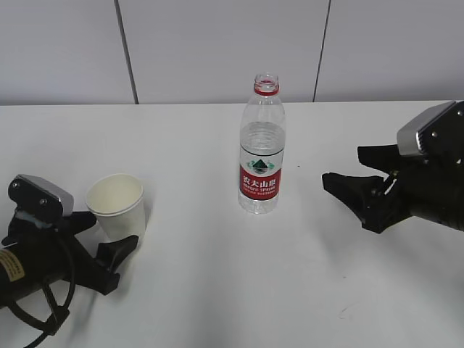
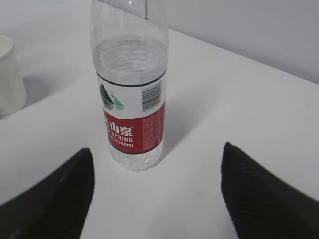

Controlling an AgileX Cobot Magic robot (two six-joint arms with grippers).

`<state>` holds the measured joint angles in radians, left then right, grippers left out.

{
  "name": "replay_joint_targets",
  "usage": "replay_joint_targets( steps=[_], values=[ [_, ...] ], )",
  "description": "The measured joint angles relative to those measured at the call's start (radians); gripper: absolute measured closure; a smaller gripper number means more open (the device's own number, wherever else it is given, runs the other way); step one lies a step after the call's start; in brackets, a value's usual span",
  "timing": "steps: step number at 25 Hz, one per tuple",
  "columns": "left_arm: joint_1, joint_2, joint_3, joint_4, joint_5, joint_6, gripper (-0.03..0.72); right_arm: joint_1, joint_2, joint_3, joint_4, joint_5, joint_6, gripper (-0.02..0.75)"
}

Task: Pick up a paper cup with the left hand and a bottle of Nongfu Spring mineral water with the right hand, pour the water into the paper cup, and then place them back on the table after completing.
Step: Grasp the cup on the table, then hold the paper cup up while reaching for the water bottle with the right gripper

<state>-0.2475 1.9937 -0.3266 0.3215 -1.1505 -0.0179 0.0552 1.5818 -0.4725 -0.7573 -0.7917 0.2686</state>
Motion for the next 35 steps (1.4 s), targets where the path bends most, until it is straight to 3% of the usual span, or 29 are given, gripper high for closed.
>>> replay_joint_targets(
  steps=[11,19,31,35],
  values=[
    [0.0,0.007,-0.066,0.018,0.001,-0.036,0.16,0.0,0.022,0.0,0.0,-0.051,0.0,0.151],
    [0.0,0.008,-0.067,0.019,0.003,-0.039,0.276,0.0,0.119,-0.016,-0.007,-0.16,0.0,0.151],
    [0.0,0.008,-0.067,0.02,0.002,-0.041,0.302,0.094,0.336,-0.234,-0.03,-0.183,-0.002,0.149],
    [0.0,0.008,-0.067,0.02,0.002,-0.041,0.302,0.115,0.406,-0.305,-0.001,-0.154,-0.002,0.111]
  ],
)
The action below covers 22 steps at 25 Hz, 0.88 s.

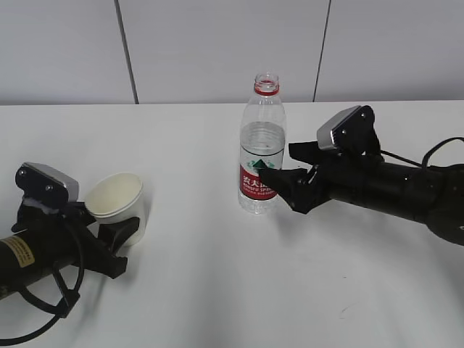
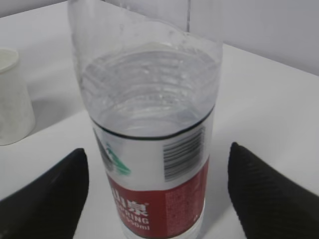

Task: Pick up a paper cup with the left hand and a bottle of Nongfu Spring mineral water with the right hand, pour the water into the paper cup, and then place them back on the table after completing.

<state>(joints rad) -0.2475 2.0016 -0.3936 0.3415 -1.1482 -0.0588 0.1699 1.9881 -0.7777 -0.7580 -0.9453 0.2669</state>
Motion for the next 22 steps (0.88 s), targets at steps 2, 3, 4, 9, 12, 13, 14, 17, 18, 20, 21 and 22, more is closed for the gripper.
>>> replay_joint_targets(
  steps=[2,3,4,9,12,13,14,17,18,20,21,22],
  values=[
    [0.0,0.0,0.0,0.0,0.0,0.0,0.303,0.003,0.023,-0.02,0.009,0.0,0.0,0.087],
    [0.0,0.0,0.0,0.0,0.0,0.0,0.303,0.003,0.032,-0.029,0.009,0.0,0.0,0.08],
    [0.0,0.0,0.0,0.0,0.0,0.0,0.303,0.003,0.041,-0.038,0.009,0.0,0.0,0.076],
    [0.0,0.0,0.0,0.0,0.0,0.0,0.303,0.005,0.087,-0.095,-0.025,0.0,0.0,0.076],
    [0.0,0.0,0.0,0.0,0.0,0.0,0.303,0.014,0.12,-0.134,-0.037,0.0,0.0,0.076],
    [0.0,0.0,0.0,0.0,-0.001,0.0,0.303,0.017,0.128,-0.142,-0.038,0.0,0.0,0.076],
    [0.0,0.0,0.0,0.0,-0.001,0.0,0.303,0.02,0.132,-0.153,-0.04,0.0,0.0,0.077],
    [0.0,0.0,0.0,0.0,-0.001,0.0,0.303,0.035,0.141,-0.18,-0.04,0.0,0.0,0.077],
    [0.0,0.0,0.0,0.0,-0.001,0.0,0.303,0.04,0.142,-0.188,-0.042,0.0,0.0,0.08],
    [0.0,0.0,0.0,0.0,-0.001,0.0,0.303,0.046,0.143,-0.196,-0.043,0.0,0.0,0.099],
    [0.0,0.0,0.0,0.0,-0.001,0.0,0.303,0.047,0.143,-0.199,-0.043,0.0,0.0,0.117],
    [0.0,0.0,0.0,0.0,-0.001,0.0,0.303,0.047,0.143,-0.199,-0.043,0.002,0.0,0.14]
  ],
)
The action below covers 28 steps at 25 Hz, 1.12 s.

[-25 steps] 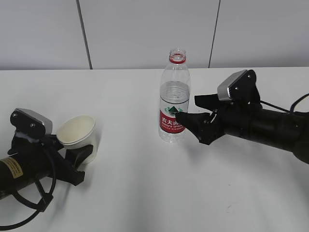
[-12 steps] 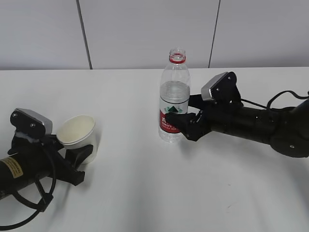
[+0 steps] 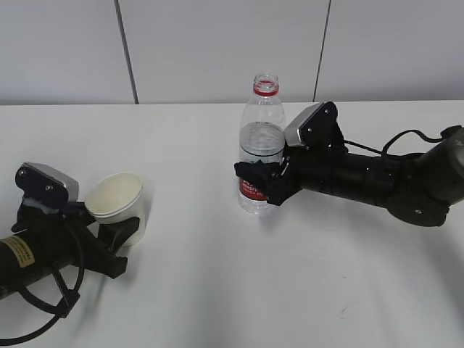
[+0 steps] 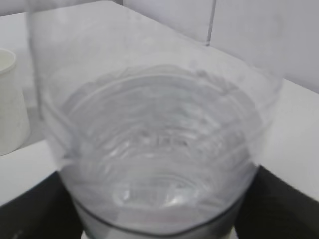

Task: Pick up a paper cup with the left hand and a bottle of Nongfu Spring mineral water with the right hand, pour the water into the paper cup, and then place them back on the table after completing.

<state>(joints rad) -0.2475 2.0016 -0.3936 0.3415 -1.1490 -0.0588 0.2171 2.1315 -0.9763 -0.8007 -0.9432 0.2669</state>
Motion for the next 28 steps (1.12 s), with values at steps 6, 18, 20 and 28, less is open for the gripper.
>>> replay_joint_targets(
  steps=[6,18,20,28],
  values=[
    [0.0,0.0,0.0,0.0,0.0,0.0,0.303,0.0,0.0,0.0,0.0,0.0,0.0,0.232],
    [0.0,-0.127,0.0,0.038,0.044,-0.048,0.304,0.0,-0.03,0.0,-0.022,0.058,-0.002,0.267],
    [0.0,-0.157,0.0,0.043,0.067,-0.065,0.304,0.0,-0.042,-0.01,-0.052,0.088,-0.002,0.267],
    [0.0,-0.186,-0.038,0.142,0.259,-0.142,0.304,0.002,-0.062,-0.112,-0.207,0.196,-0.002,0.268]
  ],
)
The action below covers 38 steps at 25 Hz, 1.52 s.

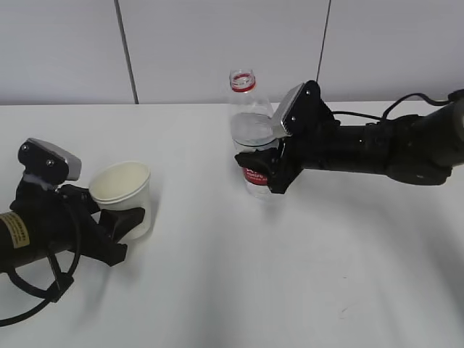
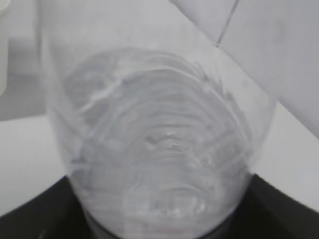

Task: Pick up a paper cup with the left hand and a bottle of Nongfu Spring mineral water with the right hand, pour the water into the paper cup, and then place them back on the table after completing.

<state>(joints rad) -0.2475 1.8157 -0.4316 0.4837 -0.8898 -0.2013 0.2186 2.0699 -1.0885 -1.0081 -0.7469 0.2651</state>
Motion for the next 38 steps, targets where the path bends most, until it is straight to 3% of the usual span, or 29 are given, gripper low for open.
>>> replay_joint_targets(
  steps=[16,23,38],
  values=[
    [0.0,0.0,-0.106,0.31,0.064,-0.254,0.304,0.137,0.0,-0.228,-0.231,0.28,0.004,0.269],
    [0.0,0.0,-0.119,0.33,0.097,-0.265,0.304,0.138,0.0,-0.285,-0.331,0.303,0.003,0.271],
    [0.0,0.0,-0.119,0.337,-0.055,-0.268,0.304,0.138,0.0,-0.353,-0.55,0.293,-0.001,0.283]
  ],
)
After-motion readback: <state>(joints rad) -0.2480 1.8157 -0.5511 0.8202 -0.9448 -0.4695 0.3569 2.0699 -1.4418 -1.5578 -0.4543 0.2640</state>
